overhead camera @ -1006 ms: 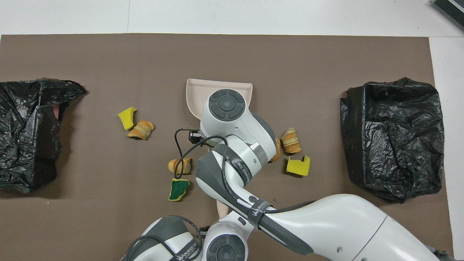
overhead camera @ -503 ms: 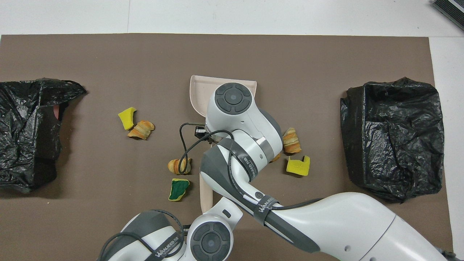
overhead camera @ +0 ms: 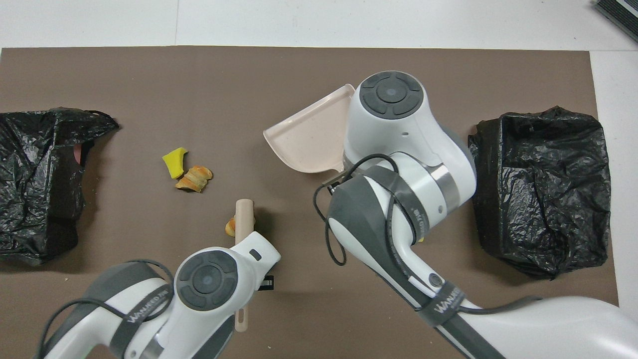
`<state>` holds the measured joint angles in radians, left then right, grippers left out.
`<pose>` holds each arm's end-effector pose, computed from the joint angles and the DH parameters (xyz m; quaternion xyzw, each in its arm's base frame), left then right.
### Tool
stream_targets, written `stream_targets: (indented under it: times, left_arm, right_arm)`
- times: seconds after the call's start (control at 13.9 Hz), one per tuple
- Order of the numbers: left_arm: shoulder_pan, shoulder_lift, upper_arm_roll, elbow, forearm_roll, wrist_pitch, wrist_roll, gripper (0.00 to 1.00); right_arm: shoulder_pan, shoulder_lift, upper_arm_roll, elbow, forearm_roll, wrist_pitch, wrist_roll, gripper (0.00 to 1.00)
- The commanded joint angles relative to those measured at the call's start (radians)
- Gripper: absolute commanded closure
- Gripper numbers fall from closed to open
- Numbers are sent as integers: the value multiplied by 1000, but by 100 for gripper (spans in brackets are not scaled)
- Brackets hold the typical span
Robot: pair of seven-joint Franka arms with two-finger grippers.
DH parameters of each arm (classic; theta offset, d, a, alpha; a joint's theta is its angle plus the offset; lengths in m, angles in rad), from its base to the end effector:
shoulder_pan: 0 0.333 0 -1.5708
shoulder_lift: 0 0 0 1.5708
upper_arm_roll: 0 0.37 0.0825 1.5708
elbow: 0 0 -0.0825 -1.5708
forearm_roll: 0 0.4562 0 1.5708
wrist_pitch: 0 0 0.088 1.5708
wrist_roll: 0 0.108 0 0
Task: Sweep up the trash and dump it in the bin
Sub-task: 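Carry the dustpan toward the pile while the left gripper grabs the brush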
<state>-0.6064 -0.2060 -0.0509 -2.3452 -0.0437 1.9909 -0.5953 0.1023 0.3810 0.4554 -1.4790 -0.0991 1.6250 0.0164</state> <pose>0.3980 -0.3110 0.4161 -0.9970 0.0196 0.0683 0.0320 0.6489 0.3368 0.4920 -0.9580 -0.2673 0.1036 0.0050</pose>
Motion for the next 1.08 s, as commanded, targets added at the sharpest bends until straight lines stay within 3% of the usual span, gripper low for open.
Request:
stream_targets:
  times: [0.0, 0.22, 0.36, 0.79, 1.01]
  left_arm:
    - [115, -21, -9, 27, 19, -29, 84, 100]
    - [268, 23, -10, 67, 38, 2, 227, 100]
    - [371, 49, -10, 75, 38, 66, 342, 100]
    - [580, 207, -10, 122, 68, 215, 642, 100]
    - [576, 231, -10, 121, 70, 206, 733, 100]
  right_arm:
    - [-9, -127, -32, -191, 4, 18, -266, 100]
    - [-9, -203, -34, -349, 5, 154, -543, 100]
    - [-7, -205, -34, -385, 5, 162, -697, 100]
    - [11, -257, -27, -495, 4, 235, -806, 100]
    - [29, -258, -23, -535, 4, 291, -782, 100]
